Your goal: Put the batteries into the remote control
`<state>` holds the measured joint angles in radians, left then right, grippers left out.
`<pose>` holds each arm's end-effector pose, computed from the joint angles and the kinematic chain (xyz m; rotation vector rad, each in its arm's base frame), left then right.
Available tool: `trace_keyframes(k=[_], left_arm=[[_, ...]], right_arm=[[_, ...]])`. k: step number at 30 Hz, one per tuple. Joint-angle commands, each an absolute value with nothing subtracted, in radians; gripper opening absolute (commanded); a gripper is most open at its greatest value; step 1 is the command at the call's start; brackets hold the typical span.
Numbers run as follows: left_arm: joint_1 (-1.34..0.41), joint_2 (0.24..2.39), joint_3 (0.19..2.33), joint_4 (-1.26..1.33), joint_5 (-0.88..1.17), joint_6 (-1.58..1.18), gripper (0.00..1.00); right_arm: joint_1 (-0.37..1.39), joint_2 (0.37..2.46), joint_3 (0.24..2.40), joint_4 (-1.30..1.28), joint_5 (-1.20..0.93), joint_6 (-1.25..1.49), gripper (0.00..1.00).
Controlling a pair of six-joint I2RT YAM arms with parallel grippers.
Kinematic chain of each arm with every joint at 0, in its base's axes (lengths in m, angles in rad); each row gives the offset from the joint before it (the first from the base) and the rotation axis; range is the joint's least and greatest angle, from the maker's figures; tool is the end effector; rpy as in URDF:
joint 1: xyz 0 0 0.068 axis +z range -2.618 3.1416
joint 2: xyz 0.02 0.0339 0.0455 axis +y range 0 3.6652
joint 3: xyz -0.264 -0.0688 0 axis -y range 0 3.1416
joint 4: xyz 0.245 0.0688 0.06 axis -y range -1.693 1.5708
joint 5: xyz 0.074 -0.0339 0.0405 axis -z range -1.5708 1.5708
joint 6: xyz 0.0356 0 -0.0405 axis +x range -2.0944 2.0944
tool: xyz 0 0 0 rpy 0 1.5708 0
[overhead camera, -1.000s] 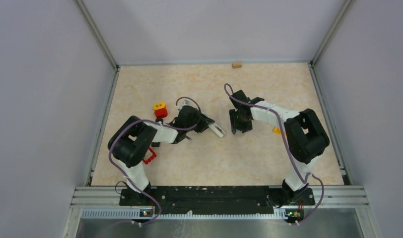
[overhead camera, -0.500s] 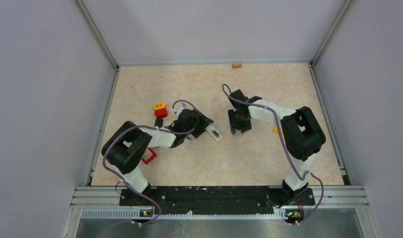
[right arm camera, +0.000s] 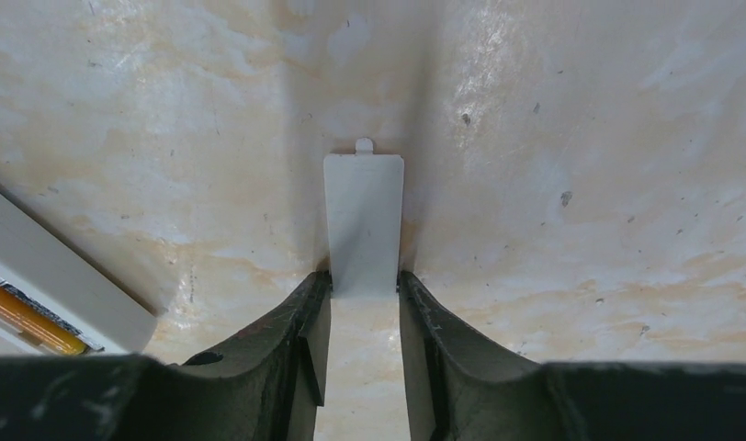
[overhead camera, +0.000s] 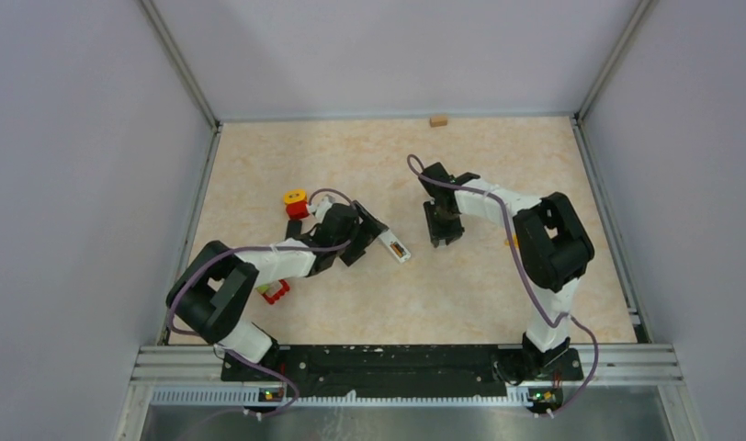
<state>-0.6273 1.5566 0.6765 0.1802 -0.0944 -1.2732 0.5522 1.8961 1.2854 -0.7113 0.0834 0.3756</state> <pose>0.2467 -0.1747 0.1564 -0.8214 2.2861 -0.8525 0.3135 0.1897 0.1662 -0.2391 2.8717 0.0537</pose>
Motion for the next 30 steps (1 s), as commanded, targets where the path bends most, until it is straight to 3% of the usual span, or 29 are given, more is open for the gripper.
trace_keyframes(k=[1, 6, 12, 18, 30], left_arm=[[-0.628, 1.497, 0.654, 0.029, -0.160, -1.224, 0.99], [-0.626, 1.454, 0.684, 0.027, -0.146, -1.133, 0.99], [-0.615, 1.488, 0.798, 0.036, 0.066, -0.974, 0.98], [-0.591, 1.537, 0.857, 0.097, 0.267, -0.913, 0.96], [-0.536, 1.631, 0.900, 0.174, 0.459, -0.922, 0.88]], right_arm=[[0.558, 1.932, 1.330, -0.726, 0.107, 0.363, 0.30], [0.563, 1.913, 1.332, -0.727, 0.107, 0.377, 0.27], [0.564, 1.816, 1.312, -0.715, 0.075, 0.384, 0.27], [0.564, 1.722, 1.250, -0.670, -0.045, 0.372, 0.28], [0.572, 1.617, 1.127, -0.535, -0.276, 0.305, 0.28]])
